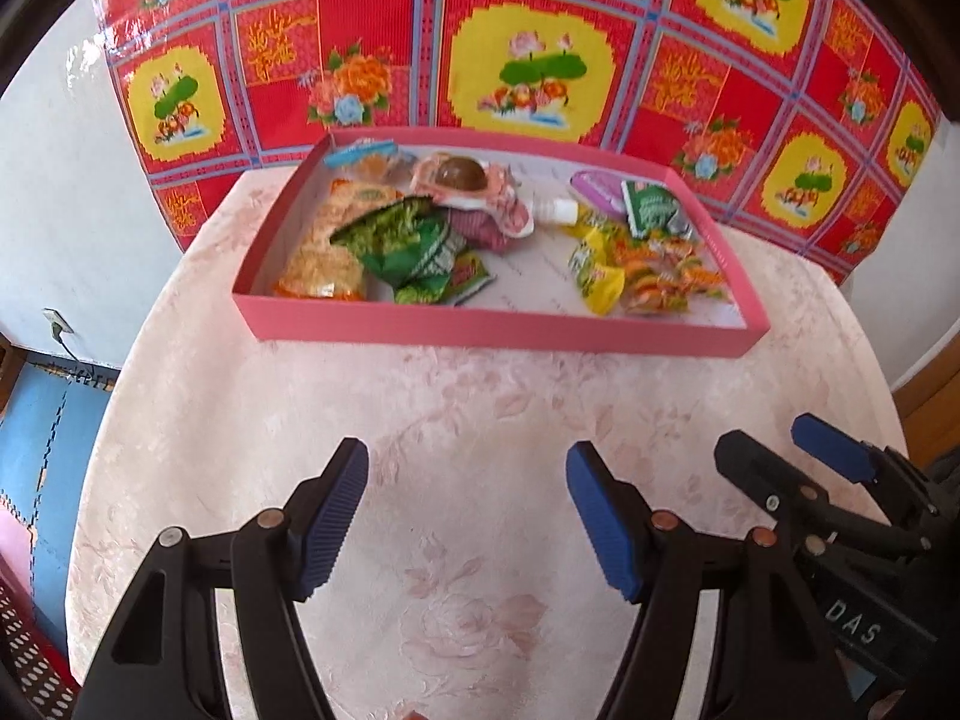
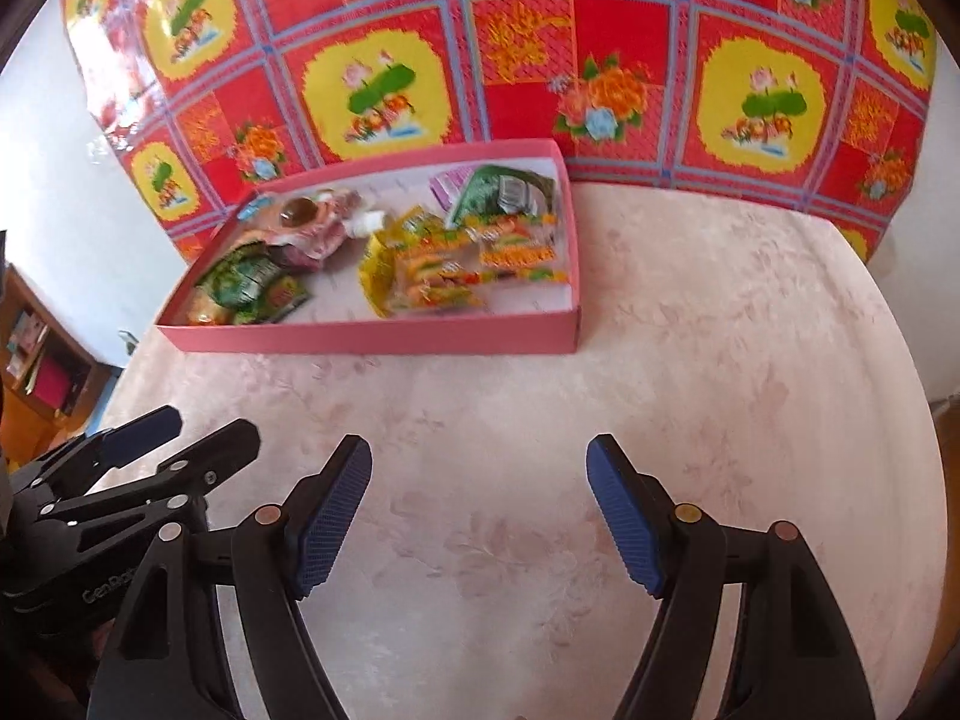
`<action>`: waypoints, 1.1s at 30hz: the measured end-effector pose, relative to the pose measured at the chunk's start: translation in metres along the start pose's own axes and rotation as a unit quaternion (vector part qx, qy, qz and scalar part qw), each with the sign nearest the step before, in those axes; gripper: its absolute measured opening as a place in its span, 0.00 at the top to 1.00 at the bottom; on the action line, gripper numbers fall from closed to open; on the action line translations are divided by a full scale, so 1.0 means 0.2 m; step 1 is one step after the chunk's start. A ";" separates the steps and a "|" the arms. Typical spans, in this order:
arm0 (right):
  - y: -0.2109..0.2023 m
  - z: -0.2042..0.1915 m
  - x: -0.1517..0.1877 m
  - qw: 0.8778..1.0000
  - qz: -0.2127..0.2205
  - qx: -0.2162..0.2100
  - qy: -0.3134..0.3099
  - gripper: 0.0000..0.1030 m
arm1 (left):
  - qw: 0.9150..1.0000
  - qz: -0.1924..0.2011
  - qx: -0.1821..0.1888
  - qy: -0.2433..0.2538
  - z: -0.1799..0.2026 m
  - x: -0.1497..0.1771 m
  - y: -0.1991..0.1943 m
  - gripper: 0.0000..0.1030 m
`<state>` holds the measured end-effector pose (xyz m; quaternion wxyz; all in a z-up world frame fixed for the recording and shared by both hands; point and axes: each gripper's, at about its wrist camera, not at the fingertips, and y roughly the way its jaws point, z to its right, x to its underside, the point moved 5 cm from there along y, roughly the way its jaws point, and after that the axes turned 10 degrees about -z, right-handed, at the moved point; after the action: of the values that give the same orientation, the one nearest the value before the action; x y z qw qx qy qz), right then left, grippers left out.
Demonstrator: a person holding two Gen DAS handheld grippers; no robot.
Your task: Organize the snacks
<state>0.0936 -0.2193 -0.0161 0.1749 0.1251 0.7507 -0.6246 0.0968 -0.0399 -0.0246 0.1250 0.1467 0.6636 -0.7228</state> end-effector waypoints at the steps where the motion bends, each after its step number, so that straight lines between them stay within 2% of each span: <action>1: 0.01 0.01 0.01 1.000 -0.004 0.003 0.002 0.26 | 1.000 -0.003 -0.001 0.000 0.00 0.00 0.01 0.30; 8: 0.07 0.01 0.03 1.000 -0.016 0.010 0.004 0.26 | 1.000 -0.013 -0.011 0.002 -0.01 0.02 0.05 0.30; 21: 0.07 -0.02 0.04 0.999 -0.007 0.045 -0.013 0.26 | 1.000 -0.008 -0.021 0.009 0.00 0.02 0.05 0.30; 33: 0.07 -0.02 0.04 0.999 -0.006 0.045 -0.014 0.26 | 1.000 -0.001 -0.018 0.009 -0.01 0.02 0.04 0.30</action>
<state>0.0925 -0.2132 -0.0316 0.1759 0.1197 0.7200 -0.6605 0.0961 -0.0389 -0.0344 0.1207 0.1499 0.6777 -0.7097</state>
